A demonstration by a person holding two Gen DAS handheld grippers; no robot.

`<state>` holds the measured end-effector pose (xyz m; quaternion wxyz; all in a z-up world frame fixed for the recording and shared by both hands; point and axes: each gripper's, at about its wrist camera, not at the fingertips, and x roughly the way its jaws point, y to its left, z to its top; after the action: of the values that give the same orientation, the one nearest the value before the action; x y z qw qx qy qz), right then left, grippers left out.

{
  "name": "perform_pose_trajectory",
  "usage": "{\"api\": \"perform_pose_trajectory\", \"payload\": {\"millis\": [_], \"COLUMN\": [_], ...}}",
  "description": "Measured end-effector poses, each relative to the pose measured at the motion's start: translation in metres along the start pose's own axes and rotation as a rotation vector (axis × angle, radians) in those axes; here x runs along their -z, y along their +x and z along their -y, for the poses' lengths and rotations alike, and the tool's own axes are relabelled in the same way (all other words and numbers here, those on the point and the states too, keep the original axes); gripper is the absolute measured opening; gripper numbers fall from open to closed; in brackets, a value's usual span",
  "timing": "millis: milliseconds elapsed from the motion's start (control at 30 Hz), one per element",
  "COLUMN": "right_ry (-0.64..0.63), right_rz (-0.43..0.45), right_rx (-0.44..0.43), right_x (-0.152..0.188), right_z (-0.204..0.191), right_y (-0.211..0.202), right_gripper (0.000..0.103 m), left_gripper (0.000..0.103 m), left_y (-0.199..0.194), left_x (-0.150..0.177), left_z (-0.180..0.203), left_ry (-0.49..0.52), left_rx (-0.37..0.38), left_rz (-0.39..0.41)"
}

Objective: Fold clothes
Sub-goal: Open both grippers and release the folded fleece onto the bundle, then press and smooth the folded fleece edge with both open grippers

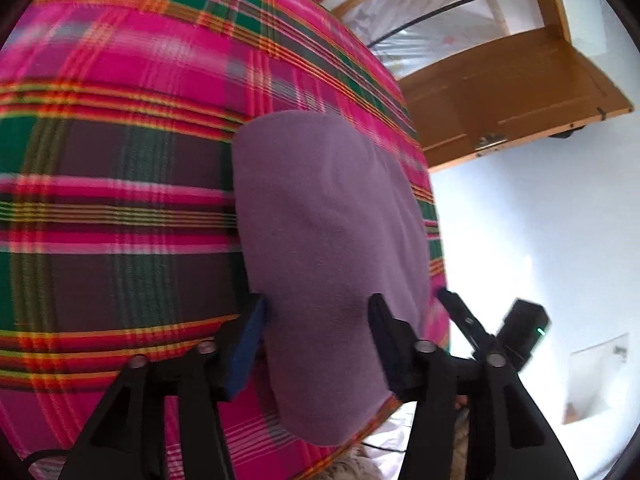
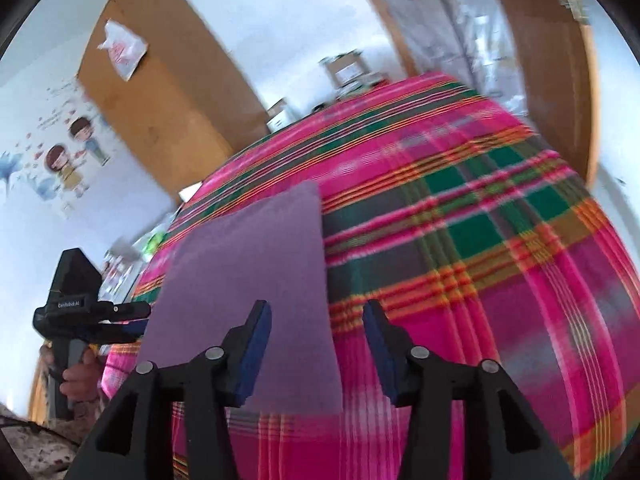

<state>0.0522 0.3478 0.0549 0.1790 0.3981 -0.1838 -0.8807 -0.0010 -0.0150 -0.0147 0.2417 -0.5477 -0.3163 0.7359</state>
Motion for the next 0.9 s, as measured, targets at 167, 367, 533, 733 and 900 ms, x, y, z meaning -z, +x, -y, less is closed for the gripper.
{"api": "perform_pose_trajectory", "payload": {"millis": [167,367,533,733,900], "right_ry": [0.002,0.011,0.028,0.023,0.036], "right_rz": [-0.147,-0.268,-0.313,-0.368,-0.421], "right_rx": [-0.080,-0.169,-0.238,-0.300,-0.395], "right_x": [-0.023,-0.044,-0.055,-0.066,-0.072], "right_z": [0.010,0.023,0.029,0.030,0.025], "right_y": [0.039,0.070,0.084,0.097,0.117], "right_gripper": [0.056,0.059,0.060,0.061,0.061], "left_gripper": [0.059,0.059,0.063,0.071,0.071], "left_y": [0.007,0.018,0.024,0.028,0.026], "left_x": [-0.008,-0.015,-0.021,-0.024,-0.024], "left_z": [-0.006,-0.017,-0.021,-0.028,-0.033], "left_ry": [-0.011,-0.039,-0.057,-0.109,-0.129], "left_rx": [0.031,0.110,0.142,0.196,0.226], "left_rz": [-0.048,-0.117,-0.171,-0.216,-0.245]}}
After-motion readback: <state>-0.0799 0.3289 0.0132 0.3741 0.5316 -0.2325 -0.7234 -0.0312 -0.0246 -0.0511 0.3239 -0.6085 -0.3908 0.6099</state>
